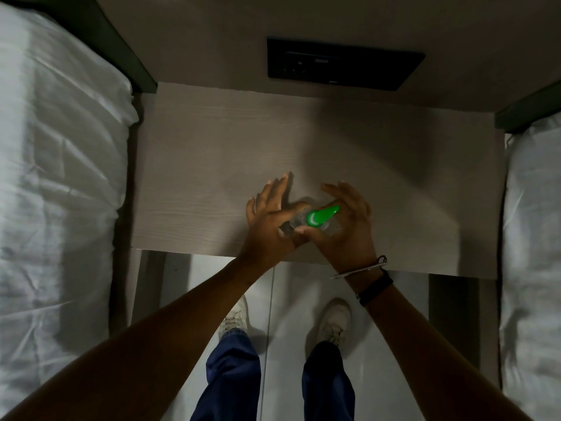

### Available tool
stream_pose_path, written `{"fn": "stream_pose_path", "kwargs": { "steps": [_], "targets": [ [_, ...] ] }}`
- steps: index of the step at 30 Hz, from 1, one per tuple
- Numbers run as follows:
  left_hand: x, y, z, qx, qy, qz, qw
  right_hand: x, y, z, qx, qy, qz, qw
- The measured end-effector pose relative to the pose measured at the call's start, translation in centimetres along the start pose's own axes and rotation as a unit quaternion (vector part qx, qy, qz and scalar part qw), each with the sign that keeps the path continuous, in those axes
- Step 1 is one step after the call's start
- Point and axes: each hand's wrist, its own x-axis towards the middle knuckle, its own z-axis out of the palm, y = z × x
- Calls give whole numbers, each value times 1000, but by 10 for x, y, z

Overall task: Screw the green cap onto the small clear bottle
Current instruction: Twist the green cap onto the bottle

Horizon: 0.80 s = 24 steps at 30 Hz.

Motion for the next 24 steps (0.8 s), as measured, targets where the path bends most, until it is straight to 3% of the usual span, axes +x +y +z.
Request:
{"fn": "stream_pose_path", "kwargs": {
  "steps": [6,9,11,14,18,24],
  "targets": [
    [-3,0,1,-2,-1,-10,1000,3,-2,-1,56,-61,9,996],
    [-2,1,1,-1,-7,-10,1000,0,0,-1,49,-10,-14,999],
    [-3,4,2,6,0,1,1000,1,-3,3,54,31,24,998],
    [-3,9,1,11,3,-1,1000,4,-5,9,81,4,68,994],
    [-1,12,-2,4,-9,-9,1000,3,4,1,59,-79,20,995],
    [-1,7,0,-20,-14,-21,999,-1,8,-3,28,-51,-30,998]
  ]
}}
